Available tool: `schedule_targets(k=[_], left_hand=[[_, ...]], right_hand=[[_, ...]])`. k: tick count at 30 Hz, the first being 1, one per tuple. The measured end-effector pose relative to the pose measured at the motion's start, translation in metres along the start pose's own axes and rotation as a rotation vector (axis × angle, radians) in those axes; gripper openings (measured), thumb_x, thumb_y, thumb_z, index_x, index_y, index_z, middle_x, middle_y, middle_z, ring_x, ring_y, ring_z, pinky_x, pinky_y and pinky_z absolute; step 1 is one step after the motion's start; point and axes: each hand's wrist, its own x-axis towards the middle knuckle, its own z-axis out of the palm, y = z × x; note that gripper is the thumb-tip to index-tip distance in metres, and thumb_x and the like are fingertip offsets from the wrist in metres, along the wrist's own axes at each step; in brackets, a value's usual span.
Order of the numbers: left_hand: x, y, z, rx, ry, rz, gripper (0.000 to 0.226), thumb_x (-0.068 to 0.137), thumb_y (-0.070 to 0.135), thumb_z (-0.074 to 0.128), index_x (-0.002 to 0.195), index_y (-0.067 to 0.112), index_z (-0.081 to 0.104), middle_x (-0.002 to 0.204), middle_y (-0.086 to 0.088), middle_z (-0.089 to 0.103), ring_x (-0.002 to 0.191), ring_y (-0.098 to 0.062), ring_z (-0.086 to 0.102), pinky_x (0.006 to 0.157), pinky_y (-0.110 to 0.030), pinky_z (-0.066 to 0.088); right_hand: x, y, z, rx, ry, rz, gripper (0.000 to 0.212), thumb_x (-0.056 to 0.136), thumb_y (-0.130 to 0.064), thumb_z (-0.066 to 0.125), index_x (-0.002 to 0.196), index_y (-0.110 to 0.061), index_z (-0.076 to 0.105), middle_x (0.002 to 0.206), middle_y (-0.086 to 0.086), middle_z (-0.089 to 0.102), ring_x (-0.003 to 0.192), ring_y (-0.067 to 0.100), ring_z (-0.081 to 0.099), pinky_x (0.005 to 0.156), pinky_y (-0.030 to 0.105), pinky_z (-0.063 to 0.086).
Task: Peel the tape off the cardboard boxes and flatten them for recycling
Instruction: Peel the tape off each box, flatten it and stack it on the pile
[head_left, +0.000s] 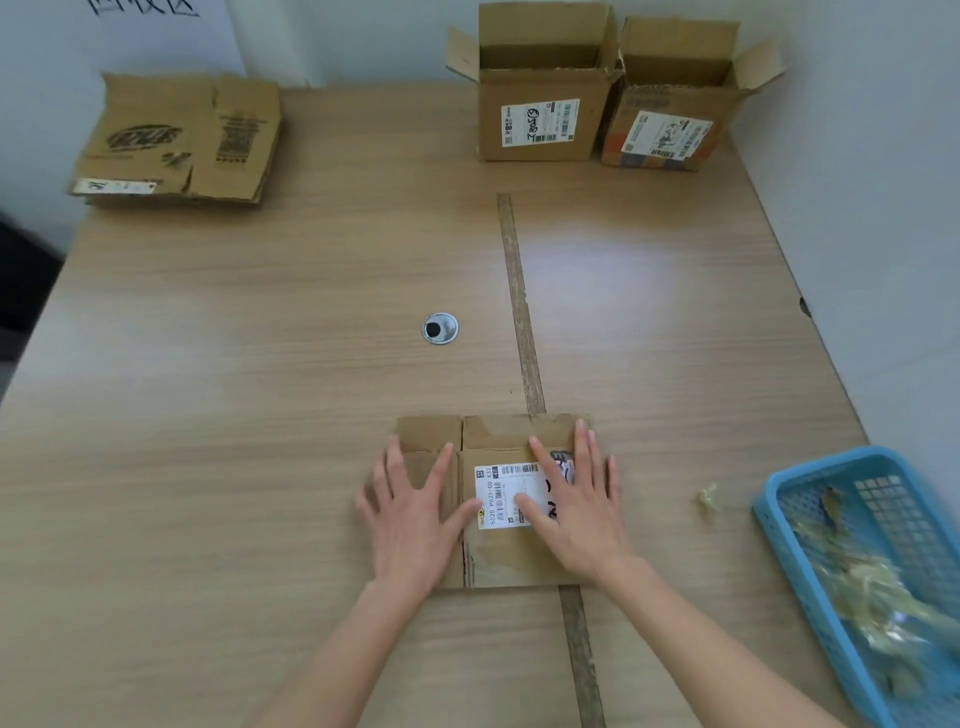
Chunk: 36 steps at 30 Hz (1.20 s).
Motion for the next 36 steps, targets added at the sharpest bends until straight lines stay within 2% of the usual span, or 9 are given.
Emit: schedule_targets(k=[2, 4, 6, 11, 14, 18, 23, 29, 36], left_hand=[[-0.016, 0.008, -0.009, 0.043, -0.008, -0.138, 0.078, 0.087, 0.083, 0.037, 0.155, 0.056, 0.013, 0.156, -0.018, 0.019, 0.139, -0.034, 0.029, 0.111, -0.050, 0.031], [-0.029, 0.017, -0.014, 0.040, -0.049, -0.174, 0.081, 0.085, 0.082, 0.043, 0.156, 0.054, 0.014, 0.149, -0.016, 0.027, 0.131, -0.032, 0.035, 0.103, -0.045, 0.040], [-0.036, 0.022, -0.019, -0.075, -0.079, -0.222, 0.088, 0.080, 0.079, 0.059, 0.154, 0.055, 0.020, 0.142, -0.014, 0.030, 0.129, -0.032, 0.035, 0.101, -0.045, 0.043], [-0.054, 0.016, -0.027, -0.346, -0.082, -0.238, 0.101, 0.064, 0.065, 0.085, 0.149, 0.058, 0.031, 0.125, -0.007, 0.035, 0.122, -0.028, 0.033, 0.101, -0.039, 0.043], [-0.065, 0.005, -0.043, -0.361, -0.027, -0.210, 0.101, 0.061, 0.062, 0.088, 0.147, 0.057, 0.036, 0.124, -0.006, 0.035, 0.125, -0.026, 0.032, 0.100, -0.039, 0.044], [-0.075, -0.010, -0.088, -0.351, 0.071, -0.175, 0.100, 0.065, 0.060, 0.086, 0.150, 0.052, 0.035, 0.124, -0.007, 0.033, 0.121, -0.027, 0.033, 0.101, -0.038, 0.041], [-0.085, -0.054, -0.180, -0.362, 0.222, -0.167, 0.102, 0.069, 0.058, 0.086, 0.155, 0.048, 0.031, 0.133, -0.012, 0.032, 0.122, -0.030, 0.039, 0.104, -0.039, 0.040], [-0.138, -0.155, -0.309, -0.245, 0.429, -0.169, 0.110, 0.069, 0.068, 0.080, 0.158, 0.046, 0.020, 0.123, -0.007, 0.032, 0.115, -0.022, 0.039, 0.096, -0.032, 0.044], [-0.239, -0.298, -0.435, -0.158, 0.649, -0.206, 0.105, 0.070, 0.065, 0.082, 0.157, 0.042, 0.027, 0.134, -0.012, 0.033, 0.119, -0.025, 0.039, 0.098, -0.039, 0.046]], right_hand=[[-0.016, 0.002, -0.005, 0.021, -0.009, 0.125, 0.086, 0.083, -0.087, 0.029, 0.155, -0.055, -0.006, 0.165, 0.007, -0.028, 0.151, 0.021, -0.030, 0.122, 0.046, -0.015], [-0.033, -0.001, -0.007, 0.054, 0.003, 0.178, 0.087, 0.082, -0.084, 0.043, 0.156, -0.054, 0.009, 0.169, 0.009, -0.002, 0.156, 0.024, -0.007, 0.124, 0.043, -0.001], [-0.044, -0.008, -0.010, 0.198, 0.005, 0.196, 0.081, 0.080, -0.068, 0.064, 0.151, -0.052, 0.029, 0.165, 0.010, 0.015, 0.153, 0.025, 0.010, 0.122, 0.044, 0.016], [-0.055, -0.015, -0.022, 0.460, 0.037, 0.217, 0.079, 0.074, -0.031, 0.084, 0.141, -0.046, 0.046, 0.157, 0.001, 0.011, 0.148, 0.029, 0.021, 0.119, 0.046, 0.029], [-0.061, -0.025, -0.038, 0.468, 0.040, 0.160, 0.079, 0.073, -0.030, 0.085, 0.139, -0.048, 0.046, 0.155, -0.006, 0.009, 0.149, 0.025, 0.020, 0.111, 0.044, 0.041], [-0.065, -0.062, -0.079, 0.472, 0.086, 0.057, 0.080, 0.071, -0.034, 0.084, 0.139, -0.049, 0.045, 0.153, -0.006, 0.011, 0.149, 0.022, 0.016, 0.111, 0.044, 0.039], [-0.067, -0.150, -0.143, 0.467, 0.156, -0.097, 0.080, 0.074, -0.036, 0.082, 0.144, -0.043, 0.045, 0.154, 0.002, 0.014, 0.149, 0.024, 0.015, 0.119, 0.045, 0.032], [-0.094, -0.307, -0.208, 0.410, 0.233, -0.273, 0.080, 0.077, -0.039, 0.082, 0.147, -0.041, 0.044, 0.157, 0.004, 0.013, 0.149, 0.025, 0.015, 0.119, 0.044, 0.032], [-0.154, -0.501, -0.246, 0.409, 0.310, -0.486, 0.079, 0.077, -0.042, 0.082, 0.147, -0.036, 0.047, 0.154, 0.012, 0.017, 0.146, 0.032, 0.022, 0.119, 0.043, 0.031]])
